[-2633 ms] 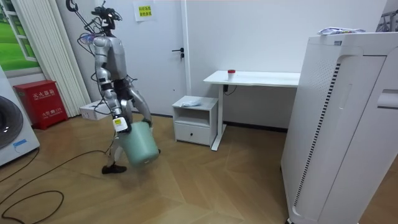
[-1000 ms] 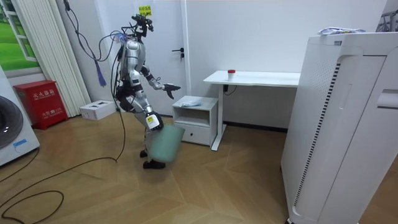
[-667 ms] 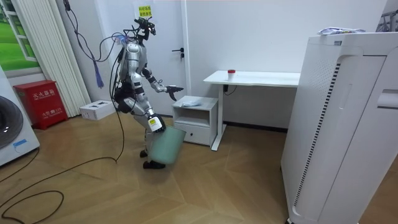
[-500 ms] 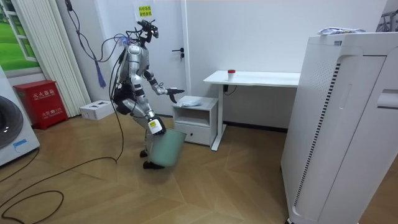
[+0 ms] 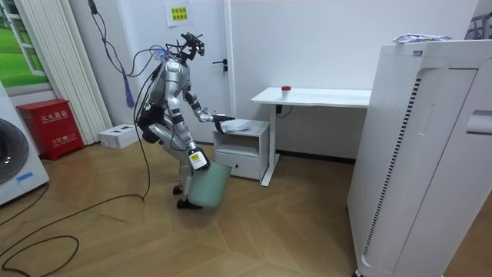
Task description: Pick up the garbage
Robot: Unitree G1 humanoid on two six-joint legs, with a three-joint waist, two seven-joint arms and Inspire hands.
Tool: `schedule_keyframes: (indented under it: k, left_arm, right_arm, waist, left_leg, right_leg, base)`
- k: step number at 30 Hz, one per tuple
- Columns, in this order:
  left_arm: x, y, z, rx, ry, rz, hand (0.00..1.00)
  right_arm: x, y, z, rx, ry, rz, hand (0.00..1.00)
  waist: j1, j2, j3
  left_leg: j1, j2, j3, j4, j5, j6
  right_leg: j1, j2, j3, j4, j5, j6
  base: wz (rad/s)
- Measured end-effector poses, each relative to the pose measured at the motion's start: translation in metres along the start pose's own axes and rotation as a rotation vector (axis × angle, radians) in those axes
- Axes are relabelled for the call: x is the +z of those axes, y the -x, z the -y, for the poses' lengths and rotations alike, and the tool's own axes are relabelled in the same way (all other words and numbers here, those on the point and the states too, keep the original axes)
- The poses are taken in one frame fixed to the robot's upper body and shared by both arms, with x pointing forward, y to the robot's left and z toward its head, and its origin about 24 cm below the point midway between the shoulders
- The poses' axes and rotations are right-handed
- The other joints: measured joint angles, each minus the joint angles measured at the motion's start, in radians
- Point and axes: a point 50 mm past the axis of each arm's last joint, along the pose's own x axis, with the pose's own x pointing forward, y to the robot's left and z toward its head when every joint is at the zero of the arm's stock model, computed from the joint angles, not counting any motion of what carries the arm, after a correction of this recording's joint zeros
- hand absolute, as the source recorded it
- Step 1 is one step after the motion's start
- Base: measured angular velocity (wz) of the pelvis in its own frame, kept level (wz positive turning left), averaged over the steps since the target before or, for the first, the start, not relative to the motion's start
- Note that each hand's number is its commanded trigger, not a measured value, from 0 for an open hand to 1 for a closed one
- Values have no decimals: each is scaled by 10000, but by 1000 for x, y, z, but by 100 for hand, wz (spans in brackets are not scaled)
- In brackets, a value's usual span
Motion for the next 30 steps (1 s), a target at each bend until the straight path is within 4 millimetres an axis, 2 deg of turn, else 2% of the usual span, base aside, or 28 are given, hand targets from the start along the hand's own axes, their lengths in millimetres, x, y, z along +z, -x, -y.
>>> schedule_keyframes:
  k: [6, 14, 19, 21, 22, 25, 30]
  left_arm:
    - [4, -1, 2, -220, -652, 593, 0]
    - [0, -2, 1, -523, -1725, 1146, 0]
    - [-11, -4, -3, -794, -2769, 1286, 2]
    - [-14, -7, -5, -880, -2962, 1201, 52]
    - [-17, -7, -6, -969, -3103, 1130, 100]
    - [-24, -7, -8, -1147, -3432, 998, 100]
    - [-24, -14, -14, -855, -3686, 1077, 100]
  right_arm:
    - [8, -3, 0, 117, 211, 135, 100]
    - [9, -3, 2, 190, 243, 68, 100]
    - [8, -3, 3, 209, -204, -81, 100]
    - [10, -4, 2, 255, -257, -34, 100]
    - [10, -4, 3, 291, -301, -82, 100]
    - [10, -4, 3, 298, -394, -163, 100]
    - [14, -4, 1, 439, -379, -35, 100]
  waist:
    - [-24, 98, 107]
    - [-184, 123, 124]
    - [-177, 121, 124]
    - [-178, 121, 124]
    - [-186, 121, 124]
    - [-190, 121, 124]
    - [-156, 122, 123]
  left_leg:
    - [-200, 1, -108, 0, -10, -5]
    - [-328, 31, -67, -18, -11, -2]
    - [-366, 59, -32, -7, -15, -12]
    - [-410, 60, -24, 9, -13, -16]
    - [-420, 58, -14, 26, -13, -16]
    - [-420, 63, -11, 90, -27, -35]
    - [-405, 52, -4, 143, -30, -32]
  right_leg:
    - [-83, -14, -157, -65, -31, 14]
    - [-197, -8, -165, -54, -32, 15]
    - [-275, -9, -162, -28, -60, -28]
    - [-330, 0, -137, 1, -60, -32]
    - [-347, 0, -120, 30, -61, -32]
    - [-347, 4, -104, 120, -63, -34]
    - [-346, -2, -70, 129, -65, -33]
  base:
    - [3]
    - [0]
    - [0]
    - [0]
    - [0]
    - [0]
    - [0]
